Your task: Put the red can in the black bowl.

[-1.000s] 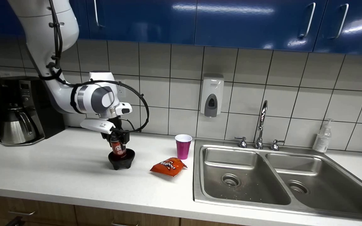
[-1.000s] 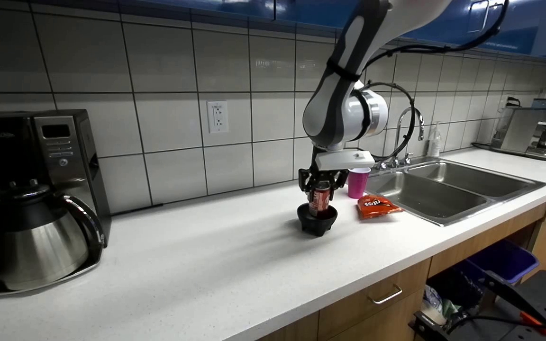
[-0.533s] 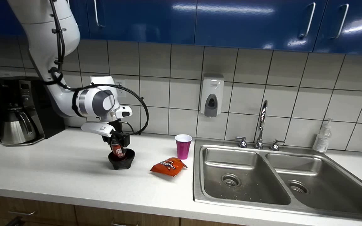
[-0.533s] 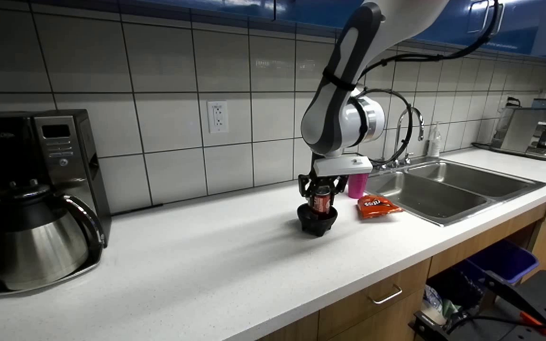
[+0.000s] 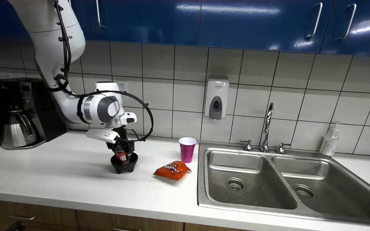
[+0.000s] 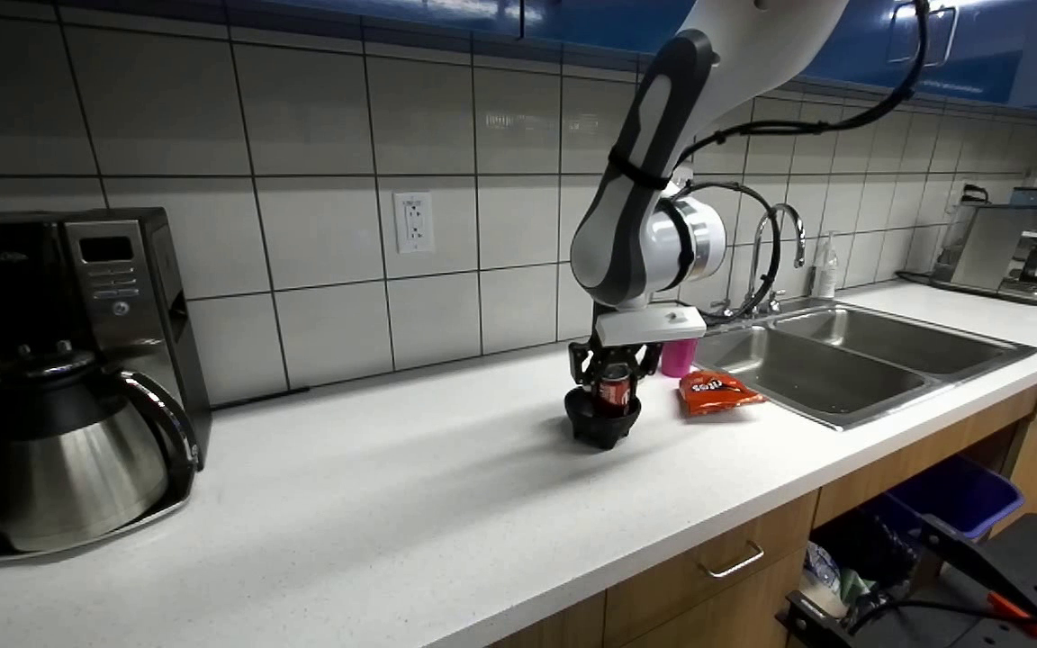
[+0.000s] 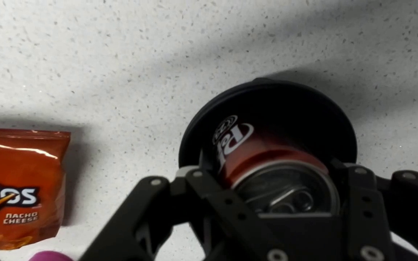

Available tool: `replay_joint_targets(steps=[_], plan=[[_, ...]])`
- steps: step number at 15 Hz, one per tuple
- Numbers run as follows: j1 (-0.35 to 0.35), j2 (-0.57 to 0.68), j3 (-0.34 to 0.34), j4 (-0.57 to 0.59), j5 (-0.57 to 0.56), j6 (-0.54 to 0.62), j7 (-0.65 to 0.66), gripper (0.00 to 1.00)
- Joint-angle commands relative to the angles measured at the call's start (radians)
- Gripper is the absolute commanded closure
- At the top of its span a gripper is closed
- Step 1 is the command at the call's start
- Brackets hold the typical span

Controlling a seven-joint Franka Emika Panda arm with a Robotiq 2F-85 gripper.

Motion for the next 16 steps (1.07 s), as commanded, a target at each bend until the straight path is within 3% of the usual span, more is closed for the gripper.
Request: replay_joint_targets(steps=[1, 2, 3, 6, 16], plan=[[0.010, 0.007, -0.012, 0.033, -0.017, -0.042, 0.034, 0.61], [0.013, 0.009, -0.015, 0.036, -0.018, -0.045, 0.037, 0.61], [0.012, 0.008, -0.014, 0.036, -0.017, -0.049, 0.039, 0.11], [0.012, 0.005, -0.015, 0.040, -0.017, -0.050, 0.044, 0.00], [-0.005, -0.099, -0.013, -0.006, -0.017, -0.034, 0.026, 0.00]])
